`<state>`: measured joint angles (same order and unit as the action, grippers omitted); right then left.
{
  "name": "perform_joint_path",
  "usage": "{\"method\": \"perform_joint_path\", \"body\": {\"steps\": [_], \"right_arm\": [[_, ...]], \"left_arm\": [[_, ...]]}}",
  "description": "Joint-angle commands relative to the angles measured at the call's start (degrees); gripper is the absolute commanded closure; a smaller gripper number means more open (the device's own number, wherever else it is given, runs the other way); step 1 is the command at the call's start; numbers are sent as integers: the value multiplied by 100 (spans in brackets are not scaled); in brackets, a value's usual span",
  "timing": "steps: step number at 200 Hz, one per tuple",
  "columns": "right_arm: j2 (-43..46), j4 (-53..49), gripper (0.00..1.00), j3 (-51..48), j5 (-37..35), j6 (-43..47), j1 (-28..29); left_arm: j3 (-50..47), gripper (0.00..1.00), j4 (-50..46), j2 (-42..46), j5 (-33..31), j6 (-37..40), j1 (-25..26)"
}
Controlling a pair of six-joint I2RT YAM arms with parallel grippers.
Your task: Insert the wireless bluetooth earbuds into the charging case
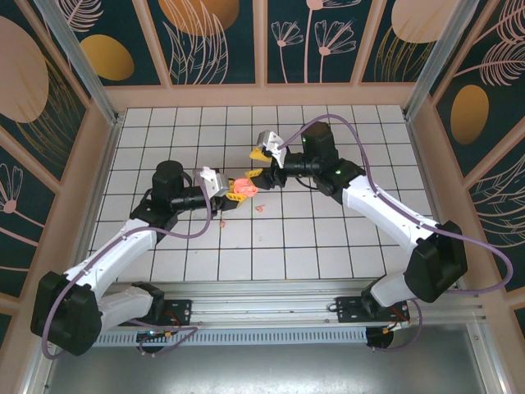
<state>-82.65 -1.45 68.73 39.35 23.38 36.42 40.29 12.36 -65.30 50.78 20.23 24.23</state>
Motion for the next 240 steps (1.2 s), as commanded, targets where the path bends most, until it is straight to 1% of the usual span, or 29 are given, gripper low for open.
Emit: {"method": "perform_joint_path", "body": {"steps": [1,20,35,51,67,84,109,118,143,164,193,213,240], "right_arm": [[-46,79,42,-97,-268,-170,-37],[-59,130,41,-136,-258,-360,-60],[-71,188,40,-209,-227,-503,-91],[-100,188,40,-232,-209,-617,-118],[-132,133,40,-228,-211,-718,-128],[-128,65,39,-240,-52,-768,-151],[-120,-60,38,-229,738,-775,-280],[-136,-127,38,-196,896,-789,-316],[-196,-383,38,-80,875,-740,-341],[-244,-395,39,-46,789,-751,-363],[-316,-554,44,99,1014,-769,-364],[-337,-716,47,142,1123,-726,-364],[-361,-771,49,157,1455,-728,-356]], "left_arm": [[210,90,382,-109,314,-305,14],[161,90,654,-296,356,-722,20],[152,90,804,-524,531,-1040,21],[41,90,1398,-686,736,-1606,20],[-132,90,1983,-721,739,-1972,17],[-119,90,2006,-745,703,-1965,20],[-10,90,1820,-791,733,-1765,19],[37,90,1711,-805,741,-1662,20],[109,90,1616,-818,771,-1541,21],[124,90,1580,-746,780,-1462,20],[168,91,1403,-651,792,-1250,13],[248,91,1206,-608,802,-1101,20],[271,91,1120,-541,795,-1019,14]]}}
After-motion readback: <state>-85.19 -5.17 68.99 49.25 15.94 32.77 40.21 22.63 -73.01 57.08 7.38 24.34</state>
